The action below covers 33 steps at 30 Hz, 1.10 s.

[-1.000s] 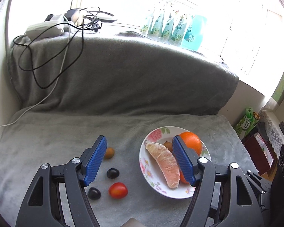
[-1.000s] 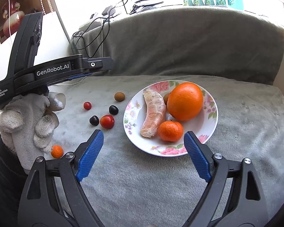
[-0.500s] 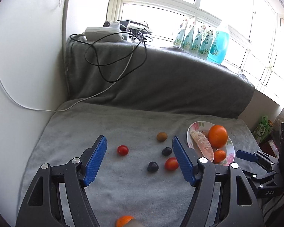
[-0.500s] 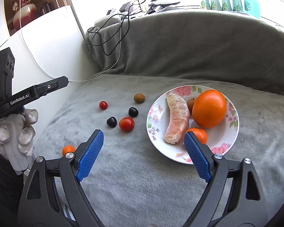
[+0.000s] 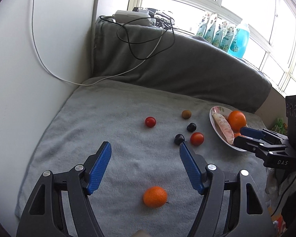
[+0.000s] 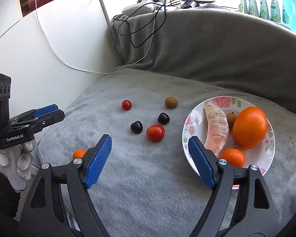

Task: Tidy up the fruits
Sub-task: 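Move the left gripper to the mandarin on the cloth while the right gripper approaches the red tomato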

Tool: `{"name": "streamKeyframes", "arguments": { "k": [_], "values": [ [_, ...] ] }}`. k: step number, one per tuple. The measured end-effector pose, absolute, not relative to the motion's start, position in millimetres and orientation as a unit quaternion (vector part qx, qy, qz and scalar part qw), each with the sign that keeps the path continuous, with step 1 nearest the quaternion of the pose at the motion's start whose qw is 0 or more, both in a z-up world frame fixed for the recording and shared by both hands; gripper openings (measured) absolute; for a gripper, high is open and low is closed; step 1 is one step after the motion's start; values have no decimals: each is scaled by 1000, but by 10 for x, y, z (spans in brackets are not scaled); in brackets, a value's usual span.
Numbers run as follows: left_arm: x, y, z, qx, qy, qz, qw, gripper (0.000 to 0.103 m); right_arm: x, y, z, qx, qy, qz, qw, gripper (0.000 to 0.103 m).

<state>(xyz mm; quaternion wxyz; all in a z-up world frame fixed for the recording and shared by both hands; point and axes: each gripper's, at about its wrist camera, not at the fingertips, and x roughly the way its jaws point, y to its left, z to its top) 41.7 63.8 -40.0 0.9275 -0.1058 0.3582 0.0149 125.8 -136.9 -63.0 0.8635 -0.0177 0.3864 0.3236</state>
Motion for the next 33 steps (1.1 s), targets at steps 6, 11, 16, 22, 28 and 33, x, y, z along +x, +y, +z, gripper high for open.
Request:
{"name": "streamKeyframes", "arguments": {
  "k": [6,11,16,22,28,33],
  "values": [
    [316,710,-471,-124,363,14,923,71,1387,-1175,-747,-55,405,330,851,52],
    [225,606,-542,-114,372,0,921,67,1492,-1000,-874,-94,419,332,840,44],
    [176,521,-643,-112,389,-13,914,65,1611,-860,-968,-123,428,327,833,42],
    [154,494,-817,-118,409,-15,905,65,1701,-712,-1058,-158,434,326,825,42],
    [166,476,-887,-123,418,-25,900,65,1793,-644,-1145,-168,443,321,820,42],
    [210,492,-962,-124,426,-31,896,65,1800,-602,-1209,-181,447,320,815,42]
  ]
}}
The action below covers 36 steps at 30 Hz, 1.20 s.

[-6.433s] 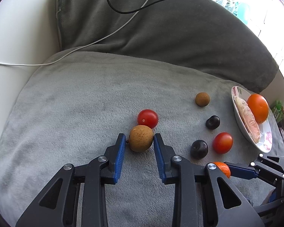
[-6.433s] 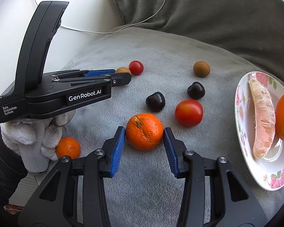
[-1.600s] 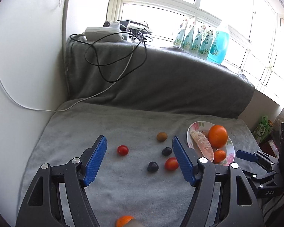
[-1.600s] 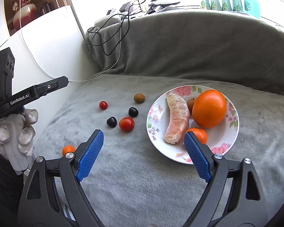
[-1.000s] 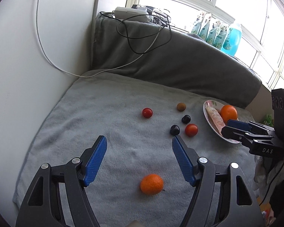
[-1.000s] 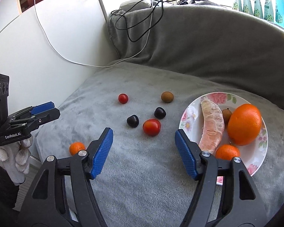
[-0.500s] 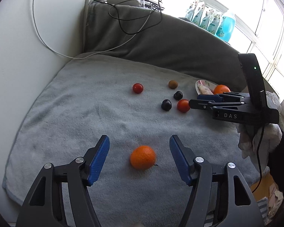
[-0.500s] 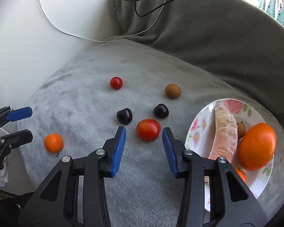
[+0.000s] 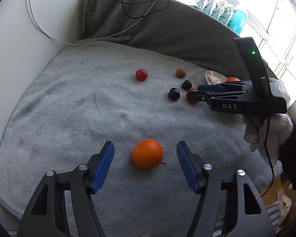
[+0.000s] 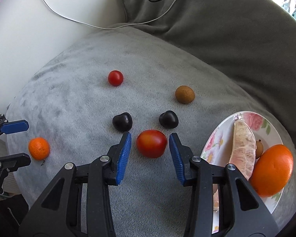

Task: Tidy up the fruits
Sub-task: 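Move the left gripper to the mandarin on the cloth while the right gripper approaches the red tomato, then close the left gripper on the mandarin while the right gripper closes on the red tomato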

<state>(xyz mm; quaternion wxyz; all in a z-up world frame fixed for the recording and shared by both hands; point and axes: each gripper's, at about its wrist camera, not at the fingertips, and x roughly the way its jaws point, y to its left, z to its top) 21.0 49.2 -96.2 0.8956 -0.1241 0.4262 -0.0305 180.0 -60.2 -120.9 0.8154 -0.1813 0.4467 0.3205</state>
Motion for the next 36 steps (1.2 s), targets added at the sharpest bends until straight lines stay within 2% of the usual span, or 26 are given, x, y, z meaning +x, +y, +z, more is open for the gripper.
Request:
{"name": "streamKeyframes", "arguments": {
  "k": [7,9,12,16,22,28,36],
  "values": [
    [226,514,-1036,-127,429,-30,894,64,1840,-544,-1248,-191,449,317,813,42],
    [236,517,-1047,-126,430,-30,893,61,1860,-517,-1268,-195,450,318,811,42],
    [249,521,-1068,-125,432,-29,893,60,1865,-513,-1290,-196,454,317,809,38],
    [266,527,-1095,-128,432,-27,892,60,1866,-500,-1319,-196,456,317,808,37],
    [298,499,-1133,-121,436,-26,891,54,1865,-482,-1332,-200,455,316,808,36],
    [316,479,-1155,-122,436,-28,891,35,1841,-512,-1315,-193,455,314,811,36],
    [293,470,-1127,-120,432,-24,894,35,1823,-586,-1246,-174,452,315,816,36]
  ]
}}
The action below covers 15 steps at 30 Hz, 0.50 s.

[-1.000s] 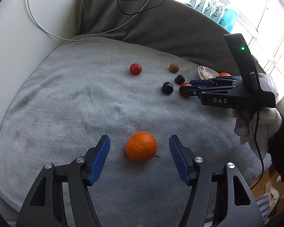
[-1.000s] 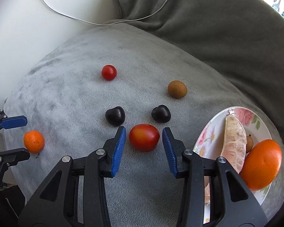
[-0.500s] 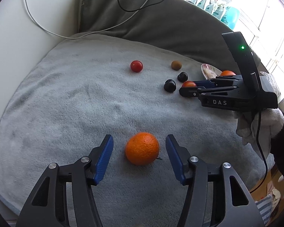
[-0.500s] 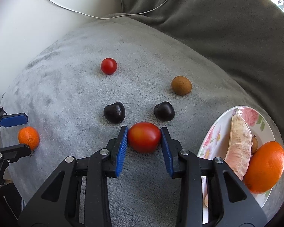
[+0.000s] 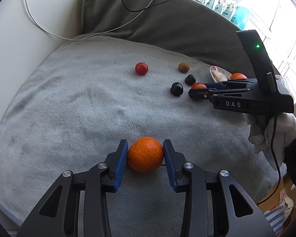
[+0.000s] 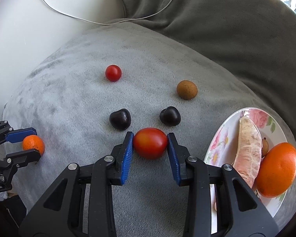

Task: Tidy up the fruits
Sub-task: 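Close the left gripper on the mandarin while the right gripper closes on the red tomato, then carry the mandarin with the left gripper while the right gripper carries the tomato to the plate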

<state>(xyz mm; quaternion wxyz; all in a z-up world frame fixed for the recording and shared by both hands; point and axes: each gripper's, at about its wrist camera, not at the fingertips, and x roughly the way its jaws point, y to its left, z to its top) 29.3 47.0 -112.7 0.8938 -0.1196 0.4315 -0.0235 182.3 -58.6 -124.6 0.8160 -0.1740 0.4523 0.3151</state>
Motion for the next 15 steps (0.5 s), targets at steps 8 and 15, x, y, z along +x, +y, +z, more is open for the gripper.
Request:
{"name": "streamKeyframes", "arguments": {
  "k": [8,15],
  "values": [
    [262,454,-1036,-115,424,-25,898,35,1737,-728,-1074,-145,442,319,826,36],
    [290,403,-946,-112,414,-33,903,35,1622,-922,-894,-117,427,315,839,36]
  ]
}}
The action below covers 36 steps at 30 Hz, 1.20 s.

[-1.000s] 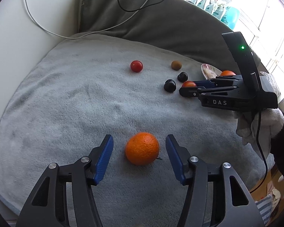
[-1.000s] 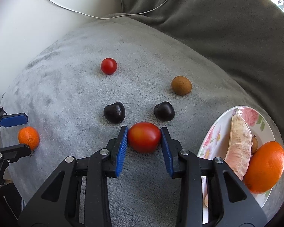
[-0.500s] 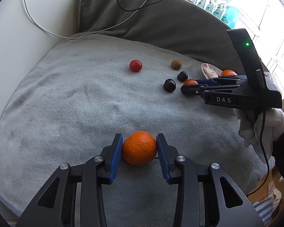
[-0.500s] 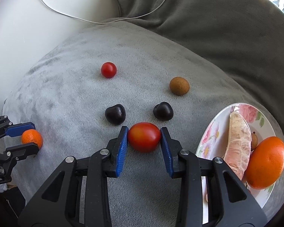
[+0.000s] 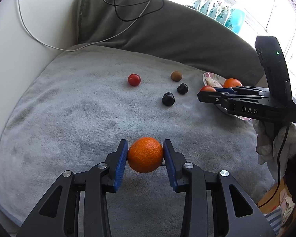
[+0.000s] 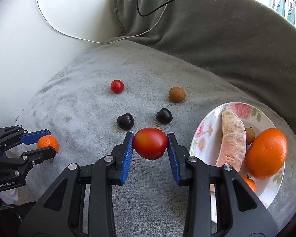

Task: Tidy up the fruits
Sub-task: 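Carry the mandarin with the left gripper while the right gripper carries the tomato to the plate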

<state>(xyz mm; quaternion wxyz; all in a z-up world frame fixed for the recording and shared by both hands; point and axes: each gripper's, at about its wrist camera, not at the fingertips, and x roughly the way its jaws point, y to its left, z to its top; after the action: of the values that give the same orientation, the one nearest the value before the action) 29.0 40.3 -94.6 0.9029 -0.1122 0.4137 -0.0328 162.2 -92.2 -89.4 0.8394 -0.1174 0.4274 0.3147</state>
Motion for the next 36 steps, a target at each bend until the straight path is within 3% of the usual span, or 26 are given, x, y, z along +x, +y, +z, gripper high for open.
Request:
{"name": "streamKeyframes", "arguments": {
  "k": [36],
  "values": [
    [1011,-354,-647,-86,370,-130,916,35,1325,-2398,-668,-6,406,191,894,36]
  ]
}}
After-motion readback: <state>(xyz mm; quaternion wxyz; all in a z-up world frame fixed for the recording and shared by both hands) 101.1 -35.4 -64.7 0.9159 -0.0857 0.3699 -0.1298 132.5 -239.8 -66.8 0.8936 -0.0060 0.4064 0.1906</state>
